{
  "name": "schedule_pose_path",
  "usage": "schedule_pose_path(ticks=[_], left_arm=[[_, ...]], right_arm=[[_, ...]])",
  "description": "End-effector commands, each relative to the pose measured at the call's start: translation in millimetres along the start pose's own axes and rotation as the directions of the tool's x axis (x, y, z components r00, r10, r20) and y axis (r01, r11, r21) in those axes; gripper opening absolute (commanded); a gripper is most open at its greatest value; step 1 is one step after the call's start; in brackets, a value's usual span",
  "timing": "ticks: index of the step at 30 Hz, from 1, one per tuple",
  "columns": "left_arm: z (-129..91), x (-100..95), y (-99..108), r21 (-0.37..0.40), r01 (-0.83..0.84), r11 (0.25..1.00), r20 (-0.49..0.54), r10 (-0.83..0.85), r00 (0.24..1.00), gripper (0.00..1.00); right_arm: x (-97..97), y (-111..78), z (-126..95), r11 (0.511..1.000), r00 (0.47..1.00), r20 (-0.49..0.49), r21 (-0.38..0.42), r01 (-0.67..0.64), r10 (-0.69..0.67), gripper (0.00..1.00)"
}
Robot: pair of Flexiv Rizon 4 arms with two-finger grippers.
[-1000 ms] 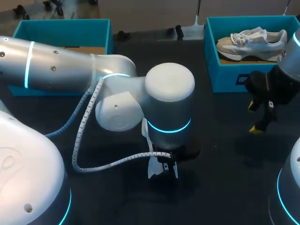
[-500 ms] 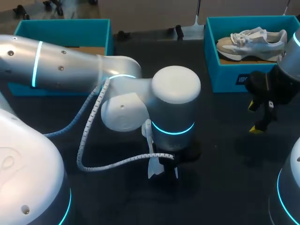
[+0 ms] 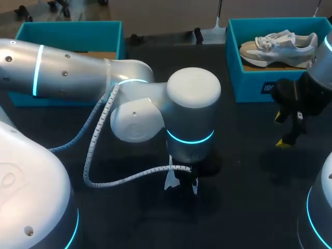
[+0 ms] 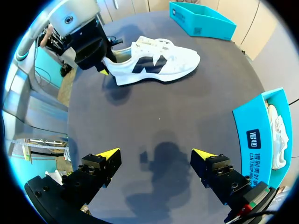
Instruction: Take the shoe out of the shoebox, open the shoe tongue, remove and reinsert the insole, then place the shoe into the shoebox
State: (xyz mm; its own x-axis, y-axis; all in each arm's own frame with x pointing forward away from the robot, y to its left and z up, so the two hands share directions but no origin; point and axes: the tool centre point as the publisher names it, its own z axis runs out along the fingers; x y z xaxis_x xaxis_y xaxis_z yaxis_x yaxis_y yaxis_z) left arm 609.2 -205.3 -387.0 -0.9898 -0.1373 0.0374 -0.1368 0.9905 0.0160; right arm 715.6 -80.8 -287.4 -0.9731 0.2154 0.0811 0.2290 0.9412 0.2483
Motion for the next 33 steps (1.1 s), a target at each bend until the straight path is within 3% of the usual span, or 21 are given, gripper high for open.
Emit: schedule_pose_path(ticks=[1,18,33], left_arm=[[-30.3,-6.5,18.4,0.023,0.007,1.0,0.014,-0.008,1.0,0.0],[-133.7,-60.3,62.0,0.061,0.069,0.996,0.062,-0.073,0.995,0.0],[-205.3,-114.9,70.0,0.045,0.051,0.998,0.066,-0.054,0.996,0.0]], right_arm=[[0.6,-0.2,0.4,1.0,1.0,0.002,0.002,0.0,0.0,1.0],[0.6,-0.2,0.4,1.0,1.0,0.002,0.002,0.0,0.0,1.0],[0.6,-0.2,0.4,1.0,1.0,0.002,0.002,0.0,0.0,1.0]])
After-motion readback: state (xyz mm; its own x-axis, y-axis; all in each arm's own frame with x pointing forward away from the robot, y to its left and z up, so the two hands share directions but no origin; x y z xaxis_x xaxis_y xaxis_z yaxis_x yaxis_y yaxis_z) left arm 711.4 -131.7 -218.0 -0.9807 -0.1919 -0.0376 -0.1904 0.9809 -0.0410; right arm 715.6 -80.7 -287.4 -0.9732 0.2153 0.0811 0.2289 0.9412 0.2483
